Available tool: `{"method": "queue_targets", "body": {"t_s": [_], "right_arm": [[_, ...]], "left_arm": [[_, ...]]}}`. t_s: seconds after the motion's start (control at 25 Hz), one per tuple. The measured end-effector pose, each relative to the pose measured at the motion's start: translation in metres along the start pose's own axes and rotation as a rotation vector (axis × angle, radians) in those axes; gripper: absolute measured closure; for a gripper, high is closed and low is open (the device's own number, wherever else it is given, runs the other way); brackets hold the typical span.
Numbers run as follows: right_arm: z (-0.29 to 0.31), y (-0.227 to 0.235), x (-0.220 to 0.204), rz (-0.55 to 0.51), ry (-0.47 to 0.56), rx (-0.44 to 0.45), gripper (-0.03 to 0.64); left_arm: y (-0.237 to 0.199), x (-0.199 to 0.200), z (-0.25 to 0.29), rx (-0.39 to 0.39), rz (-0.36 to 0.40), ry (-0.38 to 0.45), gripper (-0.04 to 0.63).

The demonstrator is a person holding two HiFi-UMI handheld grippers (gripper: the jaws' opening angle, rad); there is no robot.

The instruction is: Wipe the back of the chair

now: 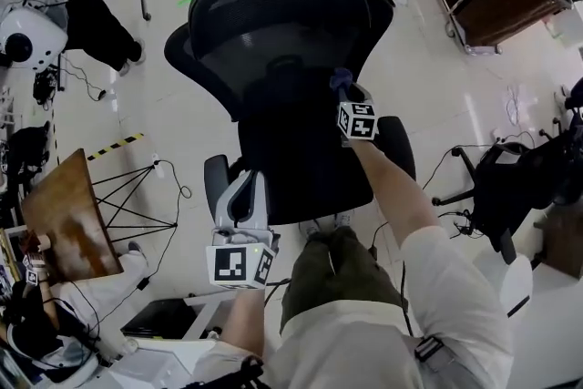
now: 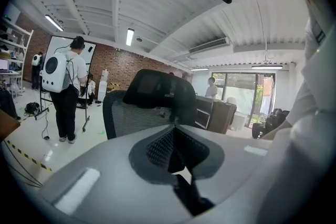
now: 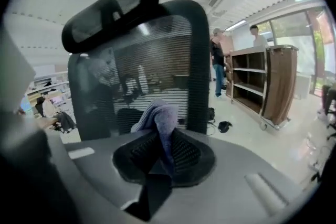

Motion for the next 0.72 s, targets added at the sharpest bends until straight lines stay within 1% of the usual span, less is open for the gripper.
{"method": "queue_targets", "body": {"t_s": [0.08, 0.2, 0.28, 0.36, 0.44, 0.56, 0.64, 0.68, 0.72], "right_arm": [[0.002, -0.064, -0.016, -0.038, 0.011, 0.109, 0.572], [0.026, -0.173, -0.051, -0.126, -0.012, 0.272, 0.572], [0.054, -0.239, -0.095, -0.165, -0.077, 0.345, 0.572], [0.081, -0.279, -0.141, -0.188, -0.141, 0.39, 0.572], [0.109, -0.29, -0.159, -0.203, -0.146, 0.405, 0.572], [0.135, -0.284, -0.155, -0.232, -0.111, 0.393, 0.572], [0.141, -0.267, -0.149, -0.277, -0.083, 0.39, 0.572], [0.141, -0.251, -0.148, -0.28, -0.076, 0.369, 0.572], [0.138, -0.229, -0.148, -0.265, -0.078, 0.33, 0.572]], "left_arm": [[-0.006, 0.0, -0.005, 0.023, -0.004, 0.008, 0.541], [-0.017, -0.003, -0.012, 0.049, 0.003, 0.024, 0.541], [-0.028, -0.014, -0.024, 0.058, 0.001, 0.014, 0.541], [-0.038, -0.027, -0.037, 0.083, -0.016, 0.011, 0.541], [-0.052, -0.041, -0.041, 0.124, -0.012, 0.014, 0.541], [-0.077, -0.063, -0.047, 0.17, -0.02, -0.012, 0.541], [-0.086, -0.075, -0.042, 0.173, -0.026, -0.027, 0.541], [-0.087, -0.078, -0.038, 0.161, -0.026, -0.034, 0.541], [-0.087, -0.078, -0.033, 0.144, -0.028, -0.041, 0.541]]}}
Point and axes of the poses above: the fingertips, and each gripper's own axes: z forward along the fingers, y to its right, x out of its top, the point moved 3 cm from there along -z, backward along the fingers, and after that the axes turned 3 degrees about -z, right-handed, at the moved point
